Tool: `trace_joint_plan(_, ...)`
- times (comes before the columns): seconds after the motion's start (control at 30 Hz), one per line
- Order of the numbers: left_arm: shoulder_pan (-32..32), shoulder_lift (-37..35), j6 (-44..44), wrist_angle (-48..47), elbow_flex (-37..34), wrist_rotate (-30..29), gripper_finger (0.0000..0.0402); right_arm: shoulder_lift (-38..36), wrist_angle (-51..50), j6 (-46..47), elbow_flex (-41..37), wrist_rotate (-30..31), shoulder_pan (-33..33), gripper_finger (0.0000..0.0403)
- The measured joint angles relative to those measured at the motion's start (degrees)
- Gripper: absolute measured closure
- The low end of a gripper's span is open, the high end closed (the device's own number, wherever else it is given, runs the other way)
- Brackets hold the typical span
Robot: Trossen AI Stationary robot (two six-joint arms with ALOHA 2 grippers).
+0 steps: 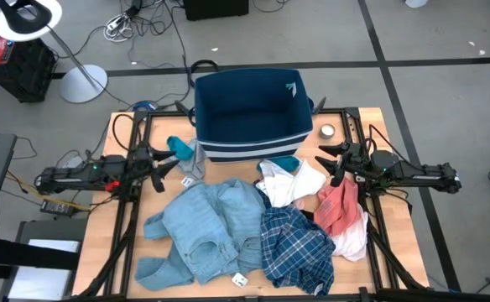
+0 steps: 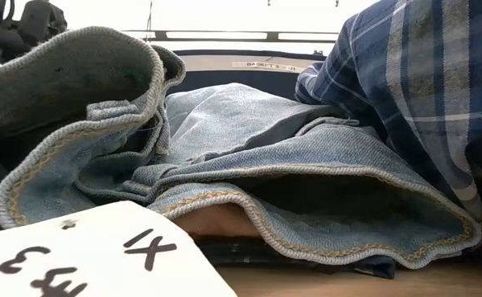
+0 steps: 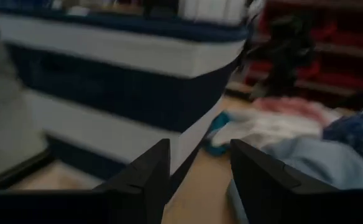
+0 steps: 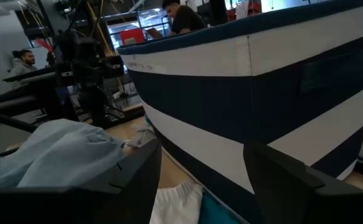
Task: Sort clothes
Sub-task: Put the blue sock into the blue organizer bin
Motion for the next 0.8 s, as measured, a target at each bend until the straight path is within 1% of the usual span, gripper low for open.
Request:
trace_joint_plan(0.07, 0.0, 2.3, -3.6, -6.2, 3.6, -2.5, 0.0229, 0.0, 0.0, 0.0, 0.0, 0.0, 0.0, 0.0172)
trace_joint_plan(0.13, 0.3, 5.2, -6.1, -10.7, 6.6, -3.6, 0.0229, 0.0, 0.0, 0.0, 0.0, 0.0, 0.0, 0.0172)
trace_joint_plan(0.37, 3.1, 19.1, -8.3, -14.9, 13.1, -3.3, 0.0229, 0.0, 0.0, 0.0, 0.0, 0.0, 0.0, 0.0172)
trace_joint_plan(0.53, 7.8, 29.4, -7.6, -19.3, 17.1, -1.7, 0.0229, 0.0, 0.0, 0.0, 0.0, 0.0, 0.0, 0.0172)
trace_joint_plan(0.6, 10.7, 32.1, -6.2, -19.3, 17.7, 0.5, 0.0229, 0.0, 0.0, 0.0, 0.0, 0.0, 0.0, 0.0172)
trace_joint_plan(0.73, 18.0, 35.2, -2.6, -17.3, 17.7, 9.6, 0.0229, 0.0, 0.0, 0.0, 0.0, 0.0, 0.0, 0.0172)
trace_joint_plan(0.8, 21.6, 36.7, -1.0, -16.6, 17.7, 13.2, 0.0229, 0.0, 0.0, 0.0, 0.0, 0.0, 0.0, 0.0172)
